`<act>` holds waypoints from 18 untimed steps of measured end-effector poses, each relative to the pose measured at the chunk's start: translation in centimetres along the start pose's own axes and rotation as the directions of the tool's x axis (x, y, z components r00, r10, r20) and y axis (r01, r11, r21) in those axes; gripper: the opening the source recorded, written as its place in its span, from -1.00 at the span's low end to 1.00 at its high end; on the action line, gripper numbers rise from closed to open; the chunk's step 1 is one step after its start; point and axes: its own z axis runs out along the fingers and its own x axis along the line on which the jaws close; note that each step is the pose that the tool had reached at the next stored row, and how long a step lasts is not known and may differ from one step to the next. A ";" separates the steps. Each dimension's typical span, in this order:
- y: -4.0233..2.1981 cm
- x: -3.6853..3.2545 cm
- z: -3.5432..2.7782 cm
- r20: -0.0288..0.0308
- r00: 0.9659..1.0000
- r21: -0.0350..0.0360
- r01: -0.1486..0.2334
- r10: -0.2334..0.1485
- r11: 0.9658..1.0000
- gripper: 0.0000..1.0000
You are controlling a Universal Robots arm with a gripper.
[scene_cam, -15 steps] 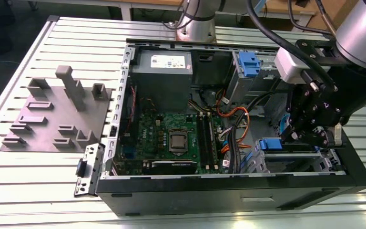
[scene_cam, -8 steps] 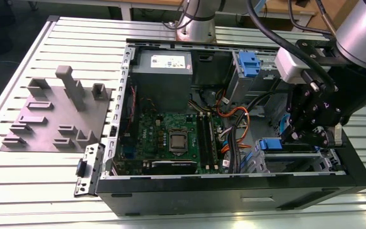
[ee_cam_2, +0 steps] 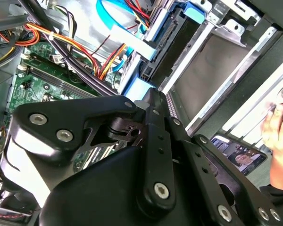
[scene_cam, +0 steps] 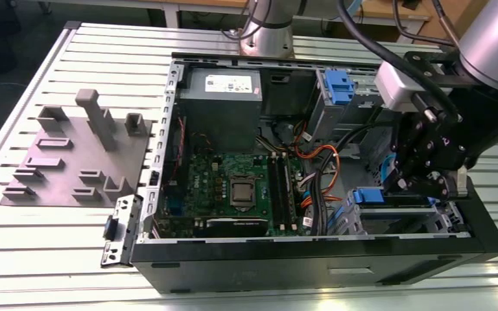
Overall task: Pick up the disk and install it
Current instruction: 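Insert the first disk wire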
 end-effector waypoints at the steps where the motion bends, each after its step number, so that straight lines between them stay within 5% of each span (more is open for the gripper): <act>1: 0.00 0.00 -0.11 0.000 1.000 0.000 0.000 0.000 1.000 -0.79; 9: -0.40 -0.01 -0.17 0.000 1.000 0.000 0.000 0.000 1.000 -0.79; 18: -2.70 -0.25 -0.16 0.000 1.000 -0.002 0.000 0.000 1.000 -0.79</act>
